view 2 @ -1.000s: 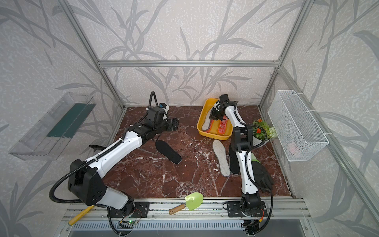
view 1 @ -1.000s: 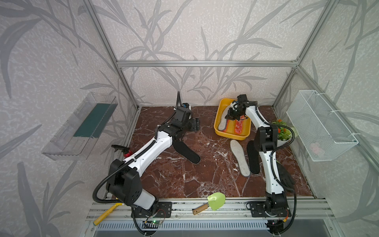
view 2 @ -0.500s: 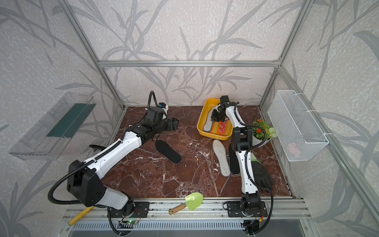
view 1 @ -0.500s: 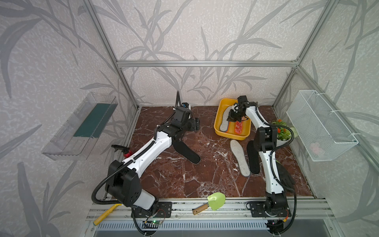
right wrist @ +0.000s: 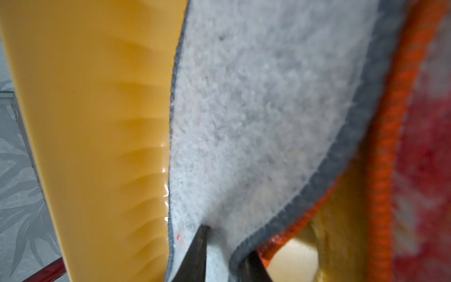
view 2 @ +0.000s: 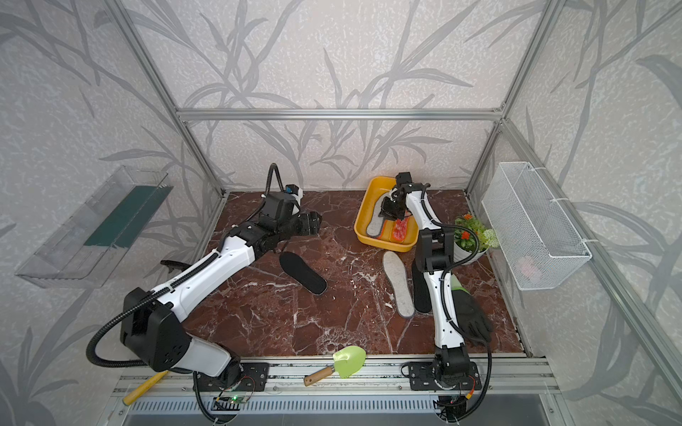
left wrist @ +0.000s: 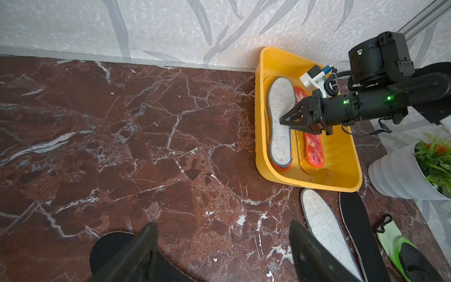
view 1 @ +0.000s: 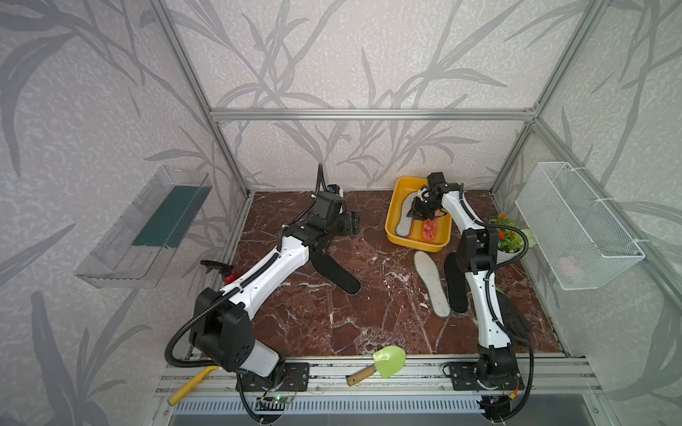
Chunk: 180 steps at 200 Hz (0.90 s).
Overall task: Put the insoles into the storage box
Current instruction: Place the insole in the storage box.
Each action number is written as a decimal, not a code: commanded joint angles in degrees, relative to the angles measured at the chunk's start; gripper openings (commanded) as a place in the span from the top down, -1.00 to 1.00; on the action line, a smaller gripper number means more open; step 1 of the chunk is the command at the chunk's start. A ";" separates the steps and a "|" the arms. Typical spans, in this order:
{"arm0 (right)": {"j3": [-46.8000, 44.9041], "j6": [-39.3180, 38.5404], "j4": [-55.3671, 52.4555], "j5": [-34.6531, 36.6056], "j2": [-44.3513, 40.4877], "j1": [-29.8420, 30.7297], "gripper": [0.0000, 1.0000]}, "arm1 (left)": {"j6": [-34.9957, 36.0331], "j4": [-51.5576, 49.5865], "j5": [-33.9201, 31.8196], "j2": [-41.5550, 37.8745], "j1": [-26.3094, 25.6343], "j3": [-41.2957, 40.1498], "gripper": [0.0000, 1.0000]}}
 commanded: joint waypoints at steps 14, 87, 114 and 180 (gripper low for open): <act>0.93 0.18 -3.12 0.29 -0.52 -0.17 0.37 | 0.71 -0.64 -1.12 -1.08 0.38 -0.13 -0.65; 1.16 -0.41 -6.26 0.34 -3.01 -0.13 0.11 | 0.59 -0.48 -1.09 -1.87 0.42 -0.72 -0.65; 1.13 -0.78 -8.41 2.25 -4.00 -0.13 0.03 | 0.63 -0.45 -1.05 -2.18 0.36 -0.91 -0.65; 1.85 -1.13 -10.77 4.02 -4.46 -0.13 -0.10 | 0.69 -0.32 -0.96 -2.31 0.39 -1.41 -0.65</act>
